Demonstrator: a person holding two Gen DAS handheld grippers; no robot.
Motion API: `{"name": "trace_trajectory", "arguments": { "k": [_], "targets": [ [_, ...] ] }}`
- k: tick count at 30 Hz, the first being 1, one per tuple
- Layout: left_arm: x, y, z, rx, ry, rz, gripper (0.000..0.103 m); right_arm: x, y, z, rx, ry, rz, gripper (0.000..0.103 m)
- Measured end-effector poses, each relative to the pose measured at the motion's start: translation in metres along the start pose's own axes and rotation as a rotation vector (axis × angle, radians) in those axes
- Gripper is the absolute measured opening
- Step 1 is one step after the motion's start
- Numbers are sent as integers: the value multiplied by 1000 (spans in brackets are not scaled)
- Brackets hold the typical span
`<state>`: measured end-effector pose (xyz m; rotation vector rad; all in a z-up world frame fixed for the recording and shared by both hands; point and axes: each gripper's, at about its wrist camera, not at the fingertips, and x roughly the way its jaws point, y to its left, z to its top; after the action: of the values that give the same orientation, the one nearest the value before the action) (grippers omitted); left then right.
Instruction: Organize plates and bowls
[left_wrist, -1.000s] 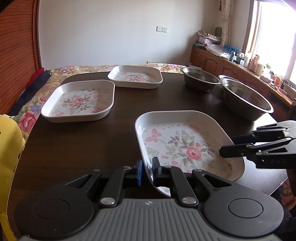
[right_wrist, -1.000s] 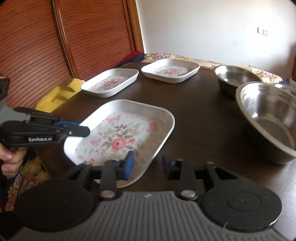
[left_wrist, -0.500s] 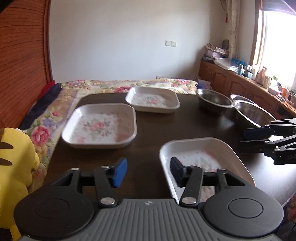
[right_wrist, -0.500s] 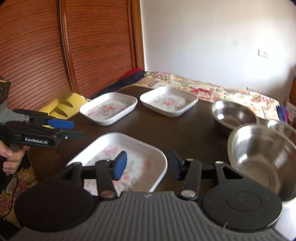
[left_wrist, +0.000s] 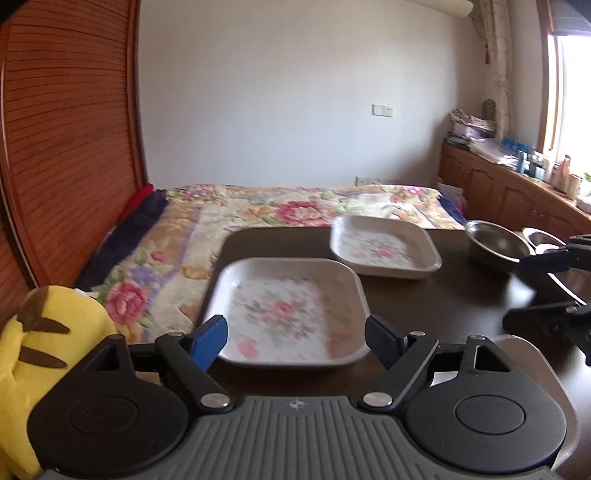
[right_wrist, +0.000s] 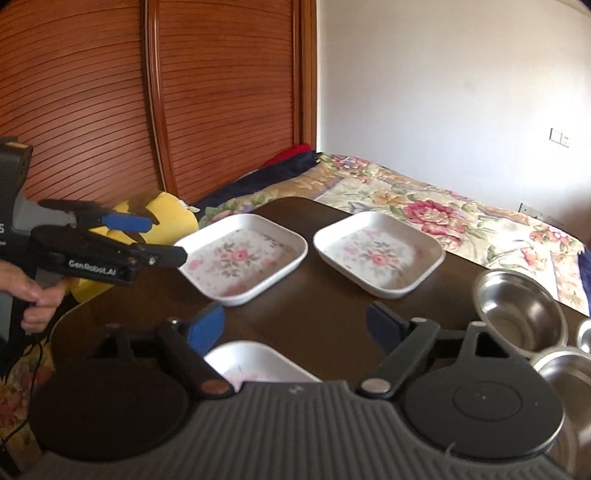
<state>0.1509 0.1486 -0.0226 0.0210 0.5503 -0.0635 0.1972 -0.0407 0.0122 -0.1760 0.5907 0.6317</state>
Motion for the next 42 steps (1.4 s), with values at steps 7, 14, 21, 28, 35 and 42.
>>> {"name": "trace_trajectory", "arguments": {
  "k": [7,14,21,28,35,42],
  "targets": [
    [21,23,13,-5,1,25,103,25,9,18,-11,10,18,92],
    [42,37,20,11,21,16,102,48,12,30,-9,51,32,92],
    [65,53,22,24,72,-10,85,74,10,37,43,101,52,88],
    [81,66,22,15,102,-19,71,96,11,40,69,147,65,67],
    [86,72,21,11,121,-38,63,112,10,38,91,196,76,54],
    [92,75,20,6,137,-51,54,122,7,39,113,223,86,45]
  ]
}}
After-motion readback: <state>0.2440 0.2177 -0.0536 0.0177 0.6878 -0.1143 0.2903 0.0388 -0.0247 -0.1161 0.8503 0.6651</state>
